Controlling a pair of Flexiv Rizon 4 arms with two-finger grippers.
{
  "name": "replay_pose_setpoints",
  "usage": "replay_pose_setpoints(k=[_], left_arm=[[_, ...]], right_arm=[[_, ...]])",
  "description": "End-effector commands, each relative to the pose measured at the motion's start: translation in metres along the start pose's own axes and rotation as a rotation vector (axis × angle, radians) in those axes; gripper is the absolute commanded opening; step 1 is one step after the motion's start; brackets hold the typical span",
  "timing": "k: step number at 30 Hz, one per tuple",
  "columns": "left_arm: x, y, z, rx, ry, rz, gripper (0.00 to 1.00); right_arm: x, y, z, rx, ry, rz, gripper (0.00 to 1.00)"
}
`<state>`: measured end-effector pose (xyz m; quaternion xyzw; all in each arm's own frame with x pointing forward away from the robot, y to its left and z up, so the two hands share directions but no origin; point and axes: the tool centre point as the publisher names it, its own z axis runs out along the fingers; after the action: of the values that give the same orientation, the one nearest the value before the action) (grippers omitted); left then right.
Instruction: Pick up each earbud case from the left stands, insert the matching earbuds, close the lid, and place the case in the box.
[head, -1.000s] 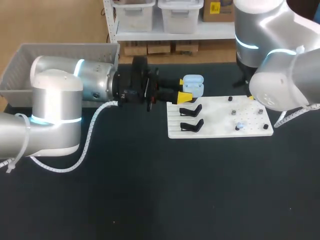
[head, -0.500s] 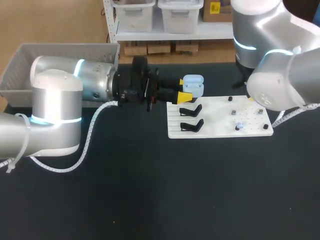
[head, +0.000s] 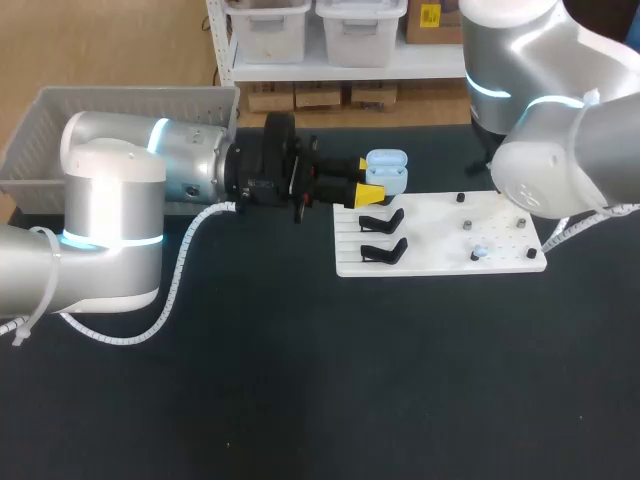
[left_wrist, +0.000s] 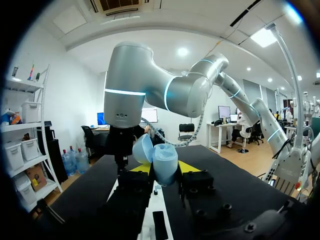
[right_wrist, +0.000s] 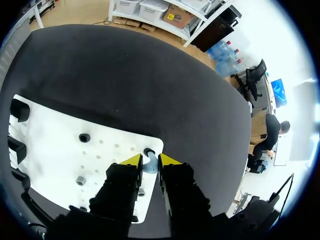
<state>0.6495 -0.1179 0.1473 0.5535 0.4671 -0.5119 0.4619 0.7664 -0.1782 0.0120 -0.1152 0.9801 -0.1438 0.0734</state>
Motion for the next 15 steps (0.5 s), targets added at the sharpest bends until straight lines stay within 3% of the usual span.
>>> replay_pose_setpoints(k=[1, 15], left_arm=[[0.001, -0.002, 0.000, -0.006, -0.003, 0.004, 0.00], [0.001, -0.002, 0.000, -0.006, -0.003, 0.004, 0.00]], right_arm=[[0.011, -0.005, -0.022, -0.009, -0.009, -0.001, 0.00], [0.024, -0.012, -0.110, -0.067, 0.090, -0.012, 0.00]])
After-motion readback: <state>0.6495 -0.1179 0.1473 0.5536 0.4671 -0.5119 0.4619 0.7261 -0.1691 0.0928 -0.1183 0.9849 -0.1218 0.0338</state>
